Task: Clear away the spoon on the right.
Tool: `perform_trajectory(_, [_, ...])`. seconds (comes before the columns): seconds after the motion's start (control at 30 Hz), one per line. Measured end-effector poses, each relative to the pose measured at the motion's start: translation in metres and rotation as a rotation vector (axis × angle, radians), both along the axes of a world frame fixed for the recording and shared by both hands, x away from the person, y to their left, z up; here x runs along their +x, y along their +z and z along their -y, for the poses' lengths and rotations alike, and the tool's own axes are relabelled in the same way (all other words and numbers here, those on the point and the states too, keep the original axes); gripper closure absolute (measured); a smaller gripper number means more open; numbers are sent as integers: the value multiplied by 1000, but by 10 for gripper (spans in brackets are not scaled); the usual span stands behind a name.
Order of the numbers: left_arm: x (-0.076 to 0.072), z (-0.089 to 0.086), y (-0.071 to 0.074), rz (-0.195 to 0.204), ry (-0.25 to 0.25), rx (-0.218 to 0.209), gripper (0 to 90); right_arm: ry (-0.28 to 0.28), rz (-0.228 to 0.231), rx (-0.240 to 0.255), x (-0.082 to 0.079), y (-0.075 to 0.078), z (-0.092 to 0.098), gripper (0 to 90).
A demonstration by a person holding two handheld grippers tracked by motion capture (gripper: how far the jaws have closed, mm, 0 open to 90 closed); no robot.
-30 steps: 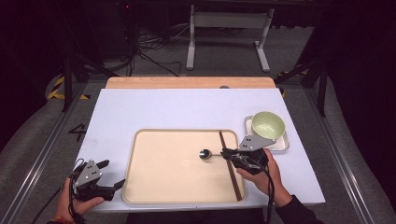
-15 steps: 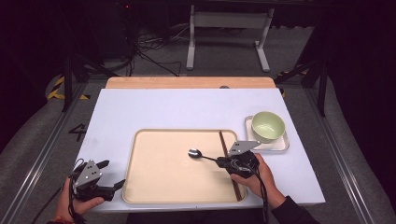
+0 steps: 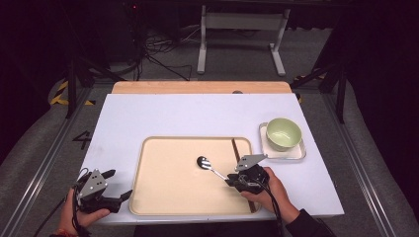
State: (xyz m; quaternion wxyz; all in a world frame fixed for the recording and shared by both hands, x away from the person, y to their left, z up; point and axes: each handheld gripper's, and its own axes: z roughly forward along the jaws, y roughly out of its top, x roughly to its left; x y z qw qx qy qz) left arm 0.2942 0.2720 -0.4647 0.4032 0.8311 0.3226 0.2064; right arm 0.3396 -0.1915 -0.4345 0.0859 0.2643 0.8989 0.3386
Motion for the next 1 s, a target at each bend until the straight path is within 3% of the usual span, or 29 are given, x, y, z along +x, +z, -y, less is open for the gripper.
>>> perform_trajectory(0.13, [0, 0, 0, -4, 0, 1, 113, 0, 20, 11, 3, 4, 3, 813])
perform_trajectory(0.33, [1, 1, 0, -6, 4, 10, 113, 44, 74, 34, 12, 14, -4, 900])
perform_trajectory(0.43, [1, 3, 0, -7, 7, 11, 113, 73, 97, 12, 22, 15, -17, 900])
perform_trajectory(0.73, [1, 2, -1, -12, 1, 9, 114, 130, 76, -45, 40, -2, -54, 900])
perform_trajectory(0.77, [1, 1, -1, -13, -1, 8, 113, 137, 76, -74, 43, -8, -60, 900])
perform_trajectory(0.9, [1, 1, -1, -13, -2, 7, 113, 139, 106, -99, 44, -10, -66, 900])
perform_trajectory(1.0, [1, 1, -1, -16, 0, 5, 113, 130, 98, -93, 45, -11, -64, 900])
